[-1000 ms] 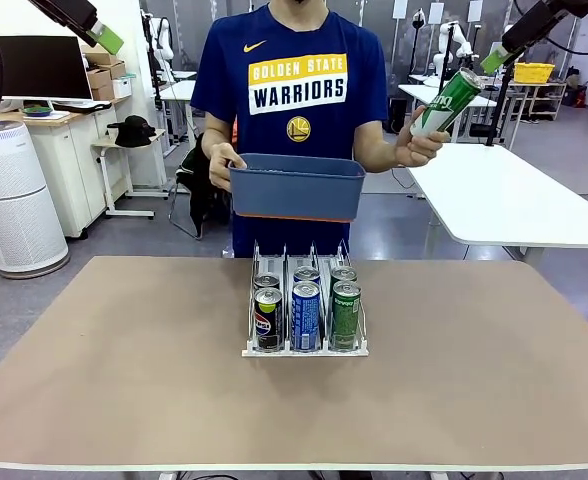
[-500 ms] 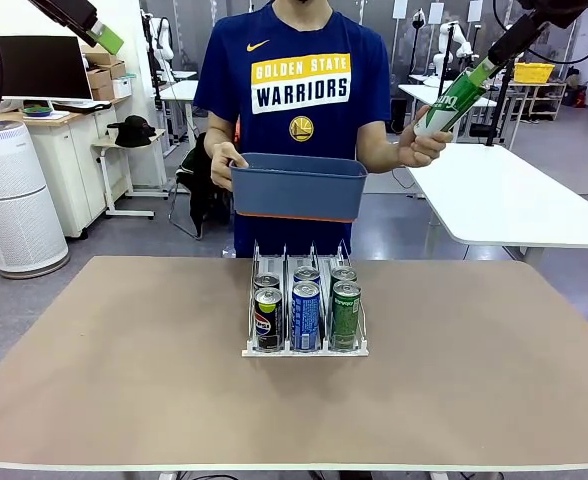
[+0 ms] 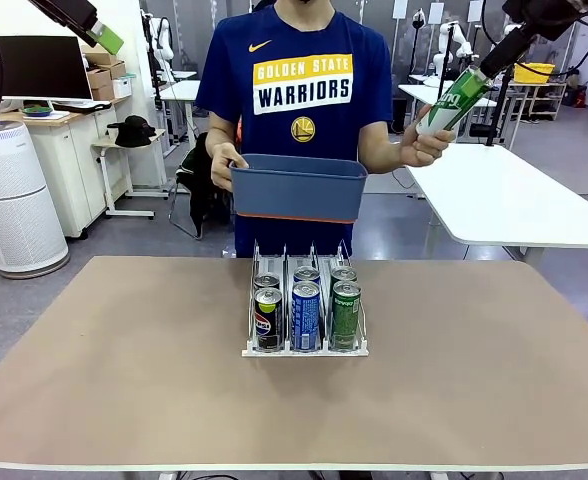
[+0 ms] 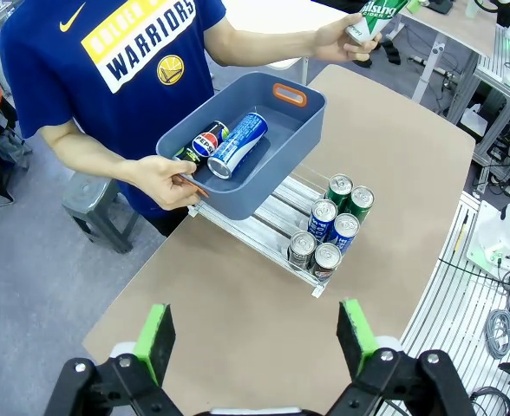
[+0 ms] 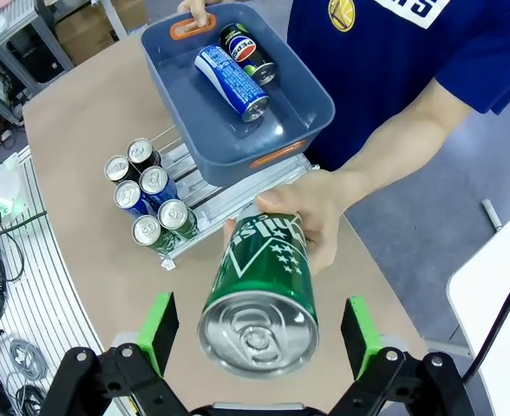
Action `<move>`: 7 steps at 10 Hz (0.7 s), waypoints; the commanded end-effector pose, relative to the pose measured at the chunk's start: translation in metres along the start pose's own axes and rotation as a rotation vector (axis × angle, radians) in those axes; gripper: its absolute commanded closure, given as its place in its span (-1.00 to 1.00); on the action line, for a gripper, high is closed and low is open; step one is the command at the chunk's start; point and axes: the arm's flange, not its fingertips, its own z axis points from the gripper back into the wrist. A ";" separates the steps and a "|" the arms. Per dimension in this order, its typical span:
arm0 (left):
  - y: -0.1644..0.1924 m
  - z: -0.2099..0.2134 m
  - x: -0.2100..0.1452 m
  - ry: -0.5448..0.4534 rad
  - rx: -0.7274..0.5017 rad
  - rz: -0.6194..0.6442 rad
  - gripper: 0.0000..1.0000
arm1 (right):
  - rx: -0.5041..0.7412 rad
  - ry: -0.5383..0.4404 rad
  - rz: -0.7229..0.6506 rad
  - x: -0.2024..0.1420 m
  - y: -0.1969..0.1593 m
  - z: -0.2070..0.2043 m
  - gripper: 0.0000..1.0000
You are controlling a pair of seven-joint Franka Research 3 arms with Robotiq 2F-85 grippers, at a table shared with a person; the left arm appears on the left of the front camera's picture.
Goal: Fill the beverage cans into the dispenser.
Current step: Pick up the Sprite handed by the human.
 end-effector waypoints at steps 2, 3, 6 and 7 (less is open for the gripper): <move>-0.001 -0.001 -0.001 0.005 0.003 -0.001 -1.00 | 0.042 -0.003 0.012 0.002 -0.008 -0.003 -1.00; -0.001 -0.001 -0.001 0.005 0.003 -0.001 -1.00 | 0.047 -0.018 0.009 0.003 -0.008 -0.006 -1.00; -0.001 -0.001 -0.001 0.005 0.003 -0.001 -1.00 | 0.047 -0.006 -0.007 0.005 -0.011 -0.011 -1.00; -0.001 -0.001 -0.001 0.005 0.003 -0.001 -1.00 | 0.025 0.000 -0.011 0.002 -0.006 -0.012 -1.00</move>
